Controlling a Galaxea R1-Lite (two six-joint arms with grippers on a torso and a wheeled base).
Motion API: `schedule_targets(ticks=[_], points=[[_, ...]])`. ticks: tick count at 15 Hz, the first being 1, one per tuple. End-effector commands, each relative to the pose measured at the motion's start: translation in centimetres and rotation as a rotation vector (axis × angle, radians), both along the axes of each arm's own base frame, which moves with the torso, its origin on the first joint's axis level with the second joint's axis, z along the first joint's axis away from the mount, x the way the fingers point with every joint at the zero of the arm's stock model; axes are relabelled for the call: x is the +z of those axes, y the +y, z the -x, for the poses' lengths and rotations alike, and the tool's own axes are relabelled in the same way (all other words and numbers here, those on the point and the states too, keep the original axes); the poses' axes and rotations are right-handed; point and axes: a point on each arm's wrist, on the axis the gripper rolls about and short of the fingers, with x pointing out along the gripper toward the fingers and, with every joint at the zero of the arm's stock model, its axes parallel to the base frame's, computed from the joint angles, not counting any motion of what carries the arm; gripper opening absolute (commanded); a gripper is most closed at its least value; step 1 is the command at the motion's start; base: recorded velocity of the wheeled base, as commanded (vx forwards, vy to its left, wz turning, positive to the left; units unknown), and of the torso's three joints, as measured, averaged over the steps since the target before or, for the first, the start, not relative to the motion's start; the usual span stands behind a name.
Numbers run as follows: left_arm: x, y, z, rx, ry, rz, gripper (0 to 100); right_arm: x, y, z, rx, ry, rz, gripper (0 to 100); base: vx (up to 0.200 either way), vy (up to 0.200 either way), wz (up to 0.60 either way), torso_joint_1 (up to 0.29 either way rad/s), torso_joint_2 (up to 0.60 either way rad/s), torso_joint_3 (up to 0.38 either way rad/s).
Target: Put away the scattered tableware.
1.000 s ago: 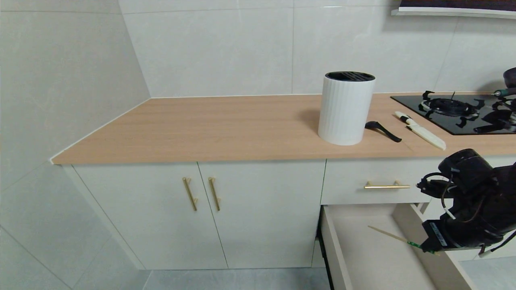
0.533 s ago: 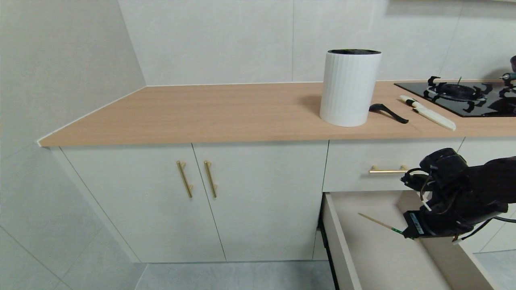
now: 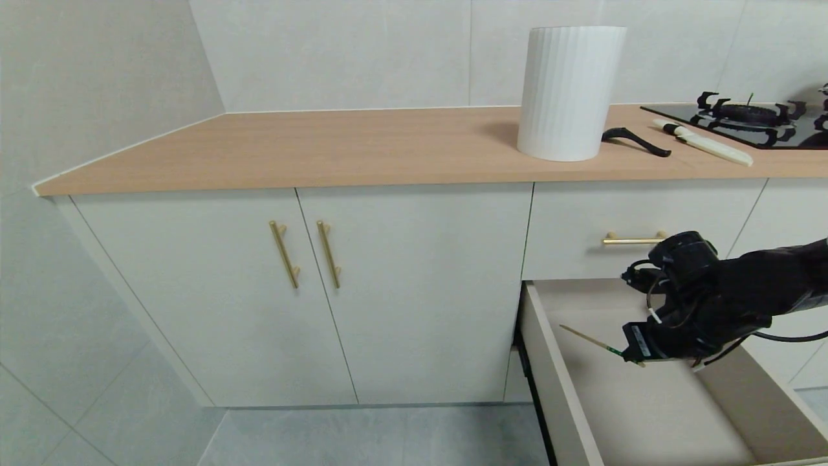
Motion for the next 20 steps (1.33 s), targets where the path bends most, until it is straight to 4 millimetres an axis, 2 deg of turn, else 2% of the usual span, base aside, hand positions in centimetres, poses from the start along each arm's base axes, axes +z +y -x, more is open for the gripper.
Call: schedule_targets(ticks=[1, 6, 11, 20], points=[[0.0, 0.0, 0.0, 0.001, 0.000, 0.001, 100, -0.6, 0.1, -0.6, 0.001, -0.002, -0.002, 0, 0.000, 0.000, 0.00, -0.012, 0.28, 0.251], [0.0, 0.0, 0.0, -0.001, 0.000, 0.001, 100, -2.1, 0.5, -1.9, 0.005, -0.045, -0.008, 0, 0.000, 0.000, 0.00, -0.005, 0.06, 0.055], [0.0, 0.0, 0.0, -0.001, 0.000, 0.001, 100, -7.6, 1.8, -4.7, -0.031, -0.127, 0.066, 0, 0.000, 0.000, 0.00, 0.000, 0.00, 0.000], [0.0, 0.0, 0.0, 0.001, 0.000, 0.001, 100, -11.8, 2.6, -4.2, -0.025, -0.030, 0.138, 0, 0.000, 0.000, 0.00, 0.000, 0.00, 0.000]])
